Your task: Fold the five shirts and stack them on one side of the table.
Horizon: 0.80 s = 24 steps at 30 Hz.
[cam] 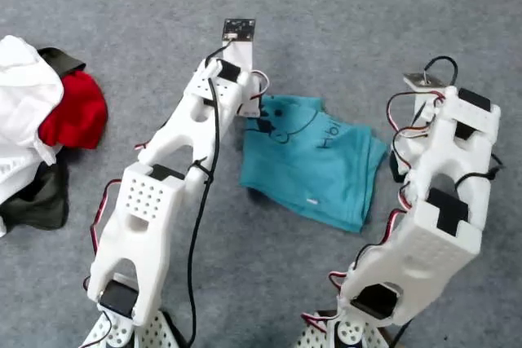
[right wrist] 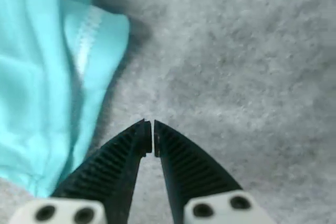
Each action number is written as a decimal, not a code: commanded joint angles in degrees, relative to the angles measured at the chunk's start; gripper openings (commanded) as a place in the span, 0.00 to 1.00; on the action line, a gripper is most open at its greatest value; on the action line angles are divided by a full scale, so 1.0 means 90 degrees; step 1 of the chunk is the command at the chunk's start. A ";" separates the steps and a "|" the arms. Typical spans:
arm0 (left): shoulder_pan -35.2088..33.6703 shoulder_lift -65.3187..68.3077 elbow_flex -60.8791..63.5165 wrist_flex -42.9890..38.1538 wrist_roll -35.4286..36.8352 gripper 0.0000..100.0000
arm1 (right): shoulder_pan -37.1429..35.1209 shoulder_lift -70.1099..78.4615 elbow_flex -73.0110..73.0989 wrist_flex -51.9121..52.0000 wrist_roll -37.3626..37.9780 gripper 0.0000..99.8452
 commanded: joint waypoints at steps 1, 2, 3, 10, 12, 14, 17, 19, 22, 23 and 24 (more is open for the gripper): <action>-0.0220 -0.0742 -0.0620 0.0459 0.0029 0.07 | -0.0303 -0.0552 -0.0278 0.0254 -0.0225 0.08; -0.0317 -0.0850 -0.0747 0.0576 0.0020 0.07 | -0.0479 -0.0659 -0.0327 0.0303 -0.0322 0.12; -0.0435 -0.0928 -0.0864 0.0684 -0.0010 0.07 | -0.0654 -0.0757 -0.0386 0.0313 -0.0342 0.17; -0.1158 -0.1035 -0.1138 0.1416 -0.0908 0.07 | -0.1641 -0.0698 -0.1343 0.0127 -0.0322 0.34; -0.1304 -0.1035 -0.1138 0.1602 -0.0957 0.07 | -0.1680 -0.0366 -0.1705 0.0147 -0.0332 0.34; -0.1411 -0.1035 -0.1148 0.1739 -0.0957 0.07 | -0.1700 0.0171 -0.2007 0.0156 -0.0361 0.34; -0.1470 -0.1035 -0.1148 0.1875 -0.0957 0.07 | -0.1827 0.1031 -0.2408 0.0234 -0.0371 0.34; -0.1490 -0.1035 -0.1148 0.1895 -0.0957 0.07 | -0.1866 0.1538 -0.2759 0.0332 -0.0410 0.34; -0.1480 -0.1035 -0.1148 0.1924 -0.0957 0.07 | -0.1866 0.2183 -0.3346 0.0469 -0.0586 0.31; -0.1480 -0.1045 -0.1148 0.1924 -0.0957 0.07 | -0.1866 0.2359 -0.3521 0.0547 -0.0606 0.29; -0.1480 -0.1045 -0.1148 0.1924 -0.0957 0.07 | -0.1875 0.2525 -0.3687 0.0625 -0.0606 0.25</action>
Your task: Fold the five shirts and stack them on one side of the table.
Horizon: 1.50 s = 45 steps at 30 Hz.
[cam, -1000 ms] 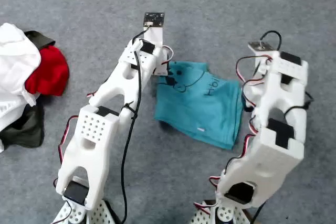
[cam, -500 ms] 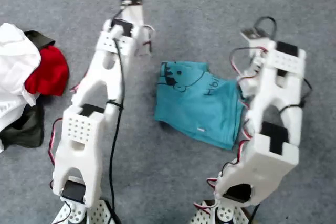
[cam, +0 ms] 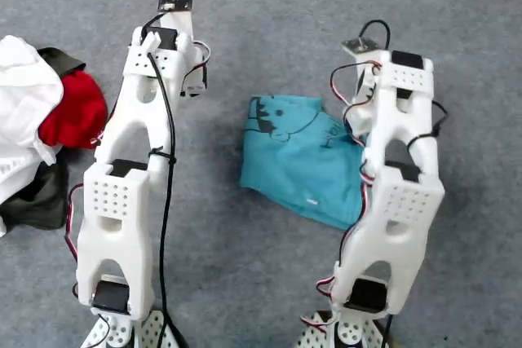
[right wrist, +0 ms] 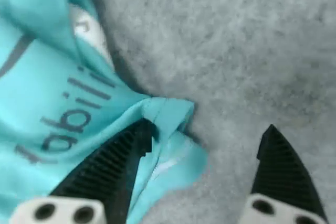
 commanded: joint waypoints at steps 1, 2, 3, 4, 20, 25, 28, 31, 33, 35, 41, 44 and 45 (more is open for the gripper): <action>-0.0054 -0.0430 -0.0298 0.0039 -0.0147 0.07 | -0.0078 0.0415 -0.0777 0.0264 -0.0078 0.21; -0.0063 -0.0430 -0.0298 0.0039 -0.0147 0.07 | -0.0068 0.0562 -0.0933 0.0342 -0.0078 0.17; -0.0063 -0.0430 -0.0298 0.0049 -0.0147 0.07 | -0.0059 0.0698 -0.1079 0.0420 -0.0078 0.14; -0.0073 -0.0440 -0.0298 0.0049 -0.0147 0.07 | -0.0059 0.0816 -0.1216 0.0508 -0.0078 0.10; -0.0562 -0.0488 -0.0464 0.0469 -0.0156 0.07 | -0.0576 0.1040 -0.3873 0.1866 -0.0010 0.01; -0.1148 -0.0488 -0.0991 0.0723 -0.0156 0.07 | -0.1582 0.0562 -0.4430 0.1875 -0.0039 0.01; -0.1665 -0.0488 -0.1255 0.0801 -0.0156 0.07 | -0.2393 -0.0044 -0.4410 0.1875 -0.0078 0.01; -0.2125 -0.0430 -0.1578 0.1065 -0.0352 0.07 | -0.3194 -0.0552 -0.4449 0.1875 -0.0322 0.01; -0.2388 -0.0430 -0.1626 0.1162 -0.0479 0.07 | -0.3702 -0.0816 -0.4459 0.1866 -0.0430 0.01; -0.2603 -0.0430 -0.1656 0.1211 -0.0469 0.07 | -0.4024 -0.0943 -0.4430 0.1788 -0.0567 0.01; -0.2730 -0.0430 -0.1665 0.1455 -0.0479 0.07 | -0.3448 -0.0640 -0.4576 0.1709 -0.0967 0.01; -0.2652 -0.0420 -0.1646 0.1436 -0.0469 0.07 | -0.3526 -0.0913 -0.4762 0.1885 -0.0869 0.01; -0.2711 -0.0420 -0.1665 0.1426 -0.0469 0.07 | -0.3722 -0.1118 -0.4762 0.1875 -0.0830 0.01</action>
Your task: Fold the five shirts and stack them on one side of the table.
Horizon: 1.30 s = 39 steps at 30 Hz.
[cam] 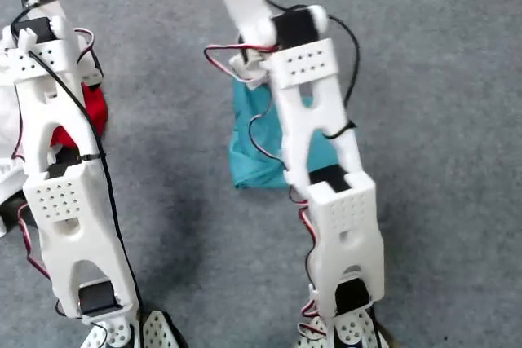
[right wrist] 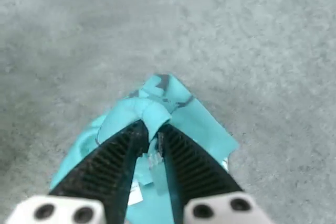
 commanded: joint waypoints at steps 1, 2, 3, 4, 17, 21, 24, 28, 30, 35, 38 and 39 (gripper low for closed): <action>-0.0122 -0.0449 -0.0317 0.0029 -0.0127 0.07 | -0.0488 -0.0777 -0.0298 0.0039 0.0088 0.01; -0.0288 -0.0469 -0.0317 0.0029 -0.0127 0.07 | -0.0801 -0.0894 -0.0278 0.0029 0.0088 0.01; -0.0474 -0.0469 -0.0317 0.0049 -0.0156 0.07 | -0.1143 -0.0933 -0.0230 0.0020 0.0088 0.01; -0.0679 -0.0479 -0.0317 0.0068 -0.0293 0.07 | -0.1465 -0.0923 -0.0190 0.0010 0.0088 0.01; -0.2349 -0.0410 -0.0278 0.0254 -0.1114 0.07 | -0.3214 0.0747 -0.0523 -0.0752 -0.0498 0.15; -0.2525 -0.0410 -0.0239 0.0254 -0.1114 0.07 | -0.3194 0.0786 -0.1548 -0.0557 -0.1250 0.33; -0.2447 -0.0410 -0.0239 0.0264 -0.1094 0.07 | -0.3077 0.0640 -0.2603 -0.0225 -0.1162 0.32; -0.1978 -0.0410 -0.0239 0.0508 -0.1094 0.07 | -0.2237 0.0288 -0.3512 0.0039 -0.1201 0.26; -0.1568 -0.0479 -0.0044 0.0508 -0.1055 0.07 | -0.1407 -0.0034 -0.3375 0.0039 -0.1192 0.21; -0.0024 -0.1045 0.0591 0.0508 -0.0215 0.18 | 0.0918 -0.0884 -0.2154 0.0049 -0.1045 0.03; 0.0962 -0.1475 0.0835 0.0498 0.1123 0.19 | 0.2061 -0.1363 -0.0923 0.0049 -0.0381 0.03; 0.1226 -0.1524 0.0864 0.0498 0.1631 0.19 | 0.2383 -0.1490 -0.0513 0.0049 -0.0166 0.03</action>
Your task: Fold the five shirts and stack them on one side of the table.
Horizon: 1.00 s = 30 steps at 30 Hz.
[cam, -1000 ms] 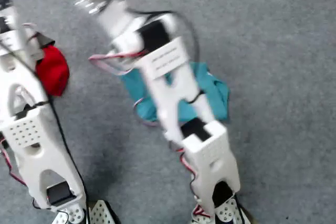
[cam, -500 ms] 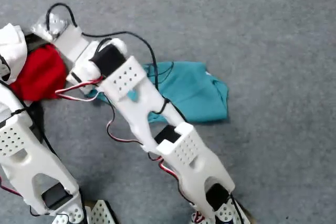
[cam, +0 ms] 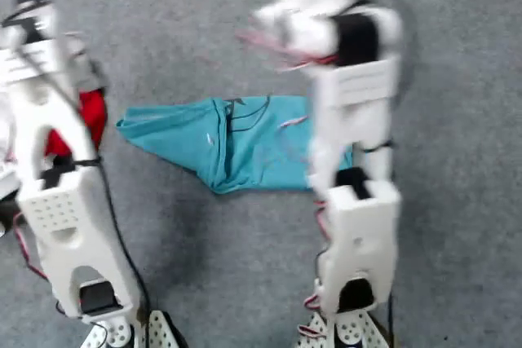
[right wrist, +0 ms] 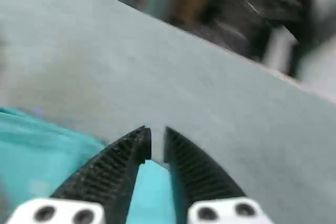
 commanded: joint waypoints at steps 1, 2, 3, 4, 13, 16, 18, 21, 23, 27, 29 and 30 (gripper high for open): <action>0.1050 -0.0586 0.0103 0.0049 0.1817 0.19 | 0.1348 -0.0737 0.1363 0.0029 0.0654 0.03; 0.1236 -0.0508 0.0151 0.0039 0.2208 0.19 | 0.1612 -0.0845 0.1792 0.0029 0.0811 0.03; 0.1363 -0.0410 0.0171 0.0020 0.2549 0.21 | 0.1856 -0.0923 0.2183 0.0020 0.0928 0.03; 0.1460 -0.0234 0.0181 -0.0049 0.2862 0.22 | 0.2061 -0.0972 0.2554 0.0010 0.1045 0.02; 0.1802 0.1328 -0.1333 -0.0049 0.5441 0.24 | 0.2755 -0.0991 0.5084 -0.1446 0.1241 0.02; 0.1919 0.1827 -0.1607 -0.0107 0.5587 0.24 | 0.2647 -0.1031 0.5114 -0.1739 0.1446 0.02; 0.1929 0.2198 -0.1685 -0.0313 0.5587 0.24 | 0.2481 -0.0972 0.5006 -0.1778 0.1465 0.02; 0.1802 0.2676 -0.1871 -0.0547 0.5656 0.24 | 0.2256 -0.0825 0.4957 -0.1778 0.1465 0.02; 0.1734 0.2833 -0.2085 -0.0537 0.5724 0.24 | 0.2178 -0.0708 0.4947 -0.1846 0.1465 0.02; 0.1763 0.3038 -0.2291 -0.0322 0.5724 0.24 | 0.2129 -0.0513 0.4947 -0.1915 0.1465 0.02; 0.1773 0.3126 -0.2271 -0.0322 0.5724 0.24 | 0.2120 -0.0474 0.4938 -0.1915 0.1465 0.02; 0.1773 0.3126 -0.2271 -0.0313 0.5695 0.23 | 0.2120 -0.0464 0.4938 -0.1944 0.1465 0.02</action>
